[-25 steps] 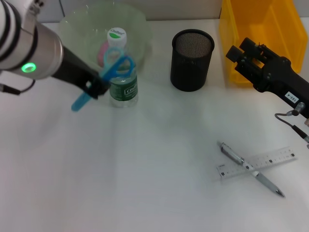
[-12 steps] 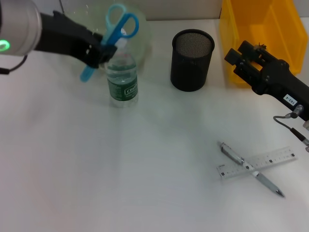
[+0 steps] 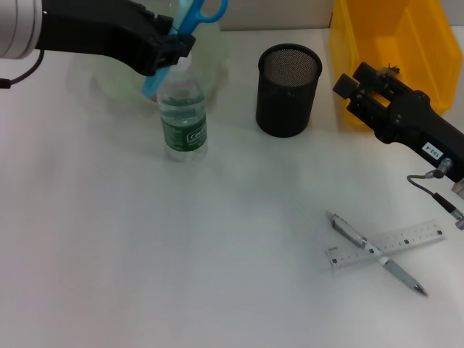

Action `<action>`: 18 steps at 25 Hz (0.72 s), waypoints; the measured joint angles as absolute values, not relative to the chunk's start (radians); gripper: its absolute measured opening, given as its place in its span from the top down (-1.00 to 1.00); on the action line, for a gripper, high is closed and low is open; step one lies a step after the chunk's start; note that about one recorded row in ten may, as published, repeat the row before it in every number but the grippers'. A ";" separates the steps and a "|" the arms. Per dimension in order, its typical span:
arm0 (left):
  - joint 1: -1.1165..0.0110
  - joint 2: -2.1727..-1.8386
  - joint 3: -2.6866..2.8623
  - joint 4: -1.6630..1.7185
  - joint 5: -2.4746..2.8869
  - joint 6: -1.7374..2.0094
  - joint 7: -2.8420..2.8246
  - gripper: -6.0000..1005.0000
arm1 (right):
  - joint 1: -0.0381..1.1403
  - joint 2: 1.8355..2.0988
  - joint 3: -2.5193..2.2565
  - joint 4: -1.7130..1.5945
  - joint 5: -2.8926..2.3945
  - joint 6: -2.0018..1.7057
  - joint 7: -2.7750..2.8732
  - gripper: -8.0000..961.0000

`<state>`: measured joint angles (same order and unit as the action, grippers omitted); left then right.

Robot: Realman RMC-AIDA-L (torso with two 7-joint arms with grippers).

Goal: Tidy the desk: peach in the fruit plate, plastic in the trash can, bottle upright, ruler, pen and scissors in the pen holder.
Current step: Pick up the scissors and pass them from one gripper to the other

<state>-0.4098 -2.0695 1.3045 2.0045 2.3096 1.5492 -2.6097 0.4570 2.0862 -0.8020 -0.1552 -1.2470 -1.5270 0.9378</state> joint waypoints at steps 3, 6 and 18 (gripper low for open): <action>-0.410 -2.069 1.291 1.973 2.275 1.534 -2.591 0.48 | 0.456 2.086 -0.802 -0.155 -1.247 -1.527 0.936 -0.16; -0.410 -2.069 1.273 1.934 2.230 1.524 -2.566 0.48 | 0.455 2.086 -0.801 -0.155 -1.247 -1.527 0.933 -0.16; -0.429 -2.069 1.141 1.720 2.035 1.482 -2.441 0.48 | 0.457 2.086 -0.805 -0.155 -1.248 -1.528 0.932 -0.16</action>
